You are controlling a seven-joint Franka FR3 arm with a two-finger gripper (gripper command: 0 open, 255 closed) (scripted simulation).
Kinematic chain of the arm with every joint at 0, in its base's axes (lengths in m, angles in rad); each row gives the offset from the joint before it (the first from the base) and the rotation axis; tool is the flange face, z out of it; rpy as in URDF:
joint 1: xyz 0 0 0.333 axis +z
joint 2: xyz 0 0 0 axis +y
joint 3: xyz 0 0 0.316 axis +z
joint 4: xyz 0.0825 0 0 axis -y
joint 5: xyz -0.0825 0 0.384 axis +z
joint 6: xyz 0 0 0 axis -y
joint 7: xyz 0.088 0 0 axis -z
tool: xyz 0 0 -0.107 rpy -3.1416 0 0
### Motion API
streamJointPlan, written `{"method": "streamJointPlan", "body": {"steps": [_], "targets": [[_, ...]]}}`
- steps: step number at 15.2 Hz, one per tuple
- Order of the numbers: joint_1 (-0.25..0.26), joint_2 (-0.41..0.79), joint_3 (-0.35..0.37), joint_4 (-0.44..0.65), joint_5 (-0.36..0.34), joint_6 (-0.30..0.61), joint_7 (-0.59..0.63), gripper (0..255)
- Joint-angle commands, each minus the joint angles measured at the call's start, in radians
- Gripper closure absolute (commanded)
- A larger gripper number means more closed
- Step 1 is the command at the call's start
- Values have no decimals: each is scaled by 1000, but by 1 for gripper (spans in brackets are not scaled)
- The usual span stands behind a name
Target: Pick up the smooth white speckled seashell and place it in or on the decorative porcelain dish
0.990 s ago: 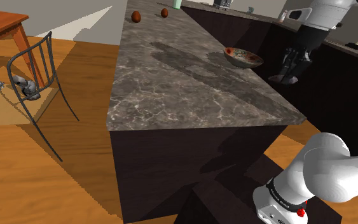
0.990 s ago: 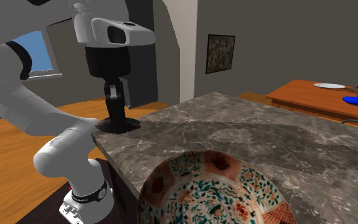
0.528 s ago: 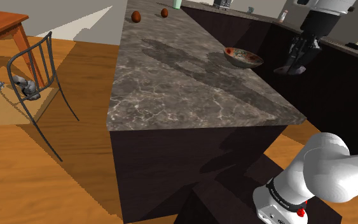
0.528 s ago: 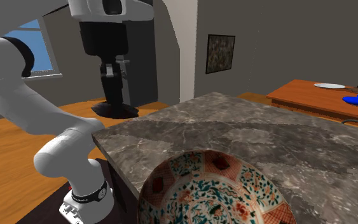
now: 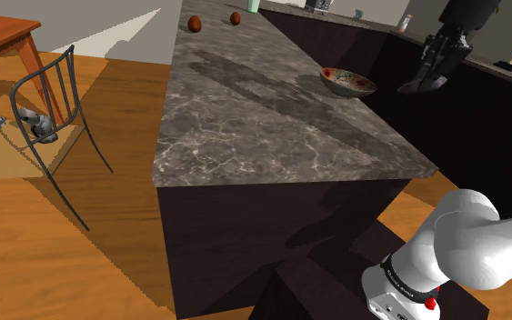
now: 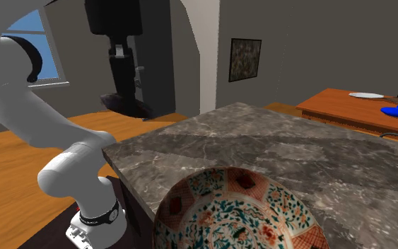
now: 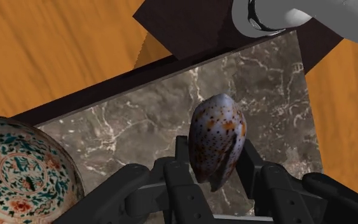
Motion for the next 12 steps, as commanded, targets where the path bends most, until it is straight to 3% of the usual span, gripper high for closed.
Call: {"method": "streamJointPlan", "body": {"steps": [1, 7, 12], "targets": [[6, 52, -25, 39, -8, 15, -22, 255], [32, 266, -128, 204, -10, 70, -111, 255], [44, 471, -223, 388, 31, 88, -204, 255]]}}
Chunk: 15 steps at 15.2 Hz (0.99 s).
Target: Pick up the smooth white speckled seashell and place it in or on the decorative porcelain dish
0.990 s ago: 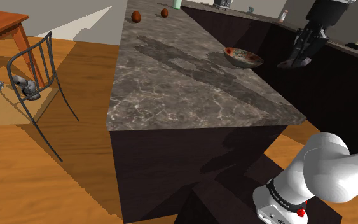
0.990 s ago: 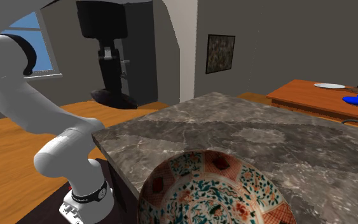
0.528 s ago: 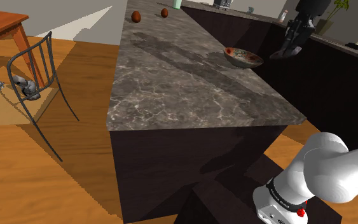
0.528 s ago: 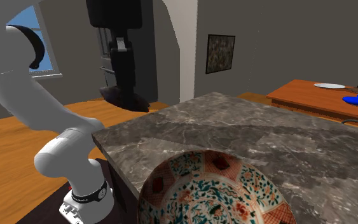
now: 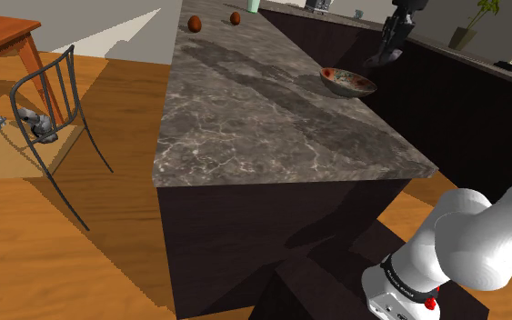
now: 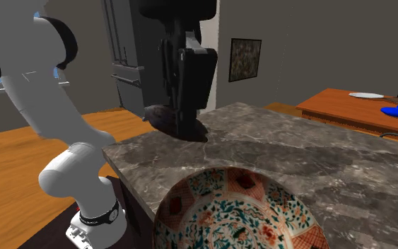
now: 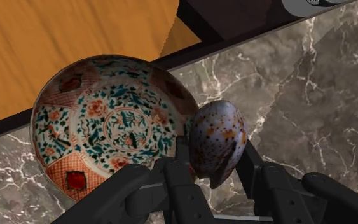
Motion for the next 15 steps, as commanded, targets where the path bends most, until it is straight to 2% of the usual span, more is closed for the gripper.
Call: {"method": "streamJointPlan", "body": {"steps": [1, 4, 5, 15], "targets": [[3, 92, -40, 80, 27, 8, -40, 255], [-10, 242, -103, 227, 88, -6, -110, 255], [-30, 347, -144, 337, 143, -27, -157, 255], [-18, 249, -110, 90, 92, 138, -121, 255]]}}
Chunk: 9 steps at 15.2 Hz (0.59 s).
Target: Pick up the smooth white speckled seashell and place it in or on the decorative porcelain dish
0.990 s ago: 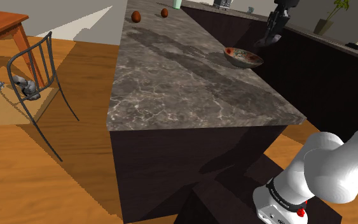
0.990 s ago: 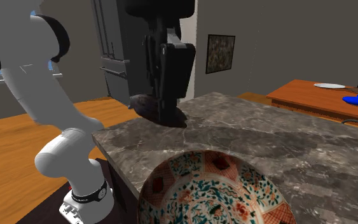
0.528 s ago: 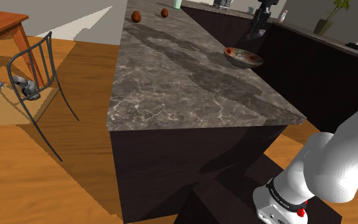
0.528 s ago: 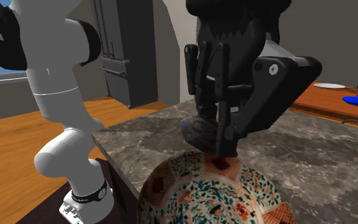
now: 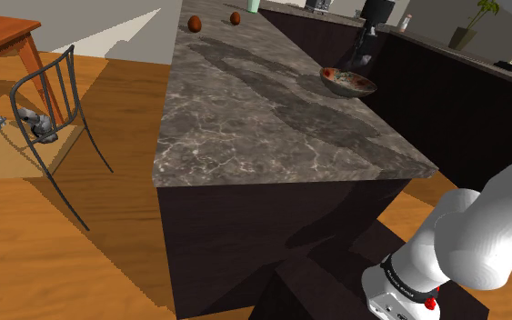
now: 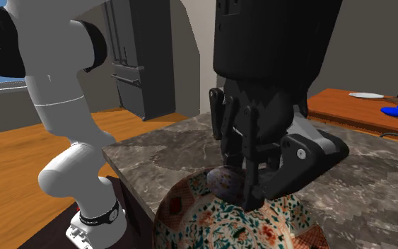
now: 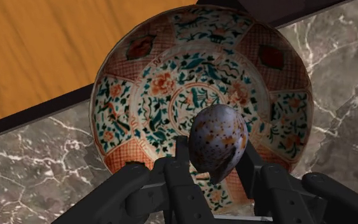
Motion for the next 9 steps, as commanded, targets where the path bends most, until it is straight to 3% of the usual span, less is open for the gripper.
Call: {"method": "streamJointPlan", "body": {"steps": [1, 5, 9], "targets": [[2, -15, 4, -44, -7, 31, 6, 255], [3, -39, 9, -121, -19, 88, 14, 255], [3, -39, 9, -121, -19, 88, 14, 255]]}}
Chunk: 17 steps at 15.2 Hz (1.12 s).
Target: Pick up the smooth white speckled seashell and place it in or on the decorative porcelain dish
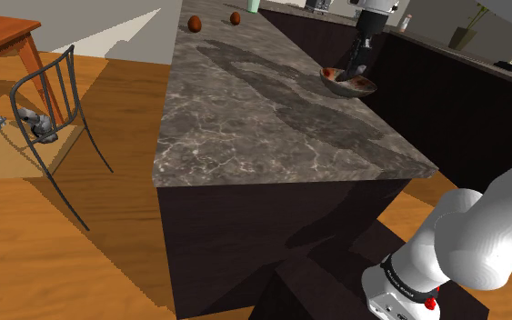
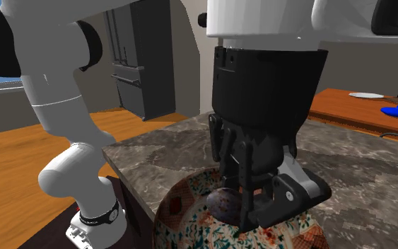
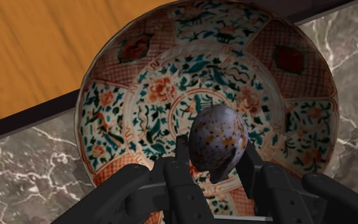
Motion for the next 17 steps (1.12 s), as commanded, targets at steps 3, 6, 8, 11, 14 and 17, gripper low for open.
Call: {"method": "streamJointPlan", "body": {"steps": [3, 6, 8, 11, 14, 17], "targets": [[0, 0, 0, -1, 0, 1, 0, 255], [0, 0, 0, -1, 0, 1, 0, 0], [0, 0, 0, -1, 0, 1, 0, 0], [-1, 17, -4, 50, 8, -36, -6, 0], [-10, 77, -21, 211, 38, -144, -30, 0], [-10, 77, -20, 211, 38, -144, -30, 0]]}}
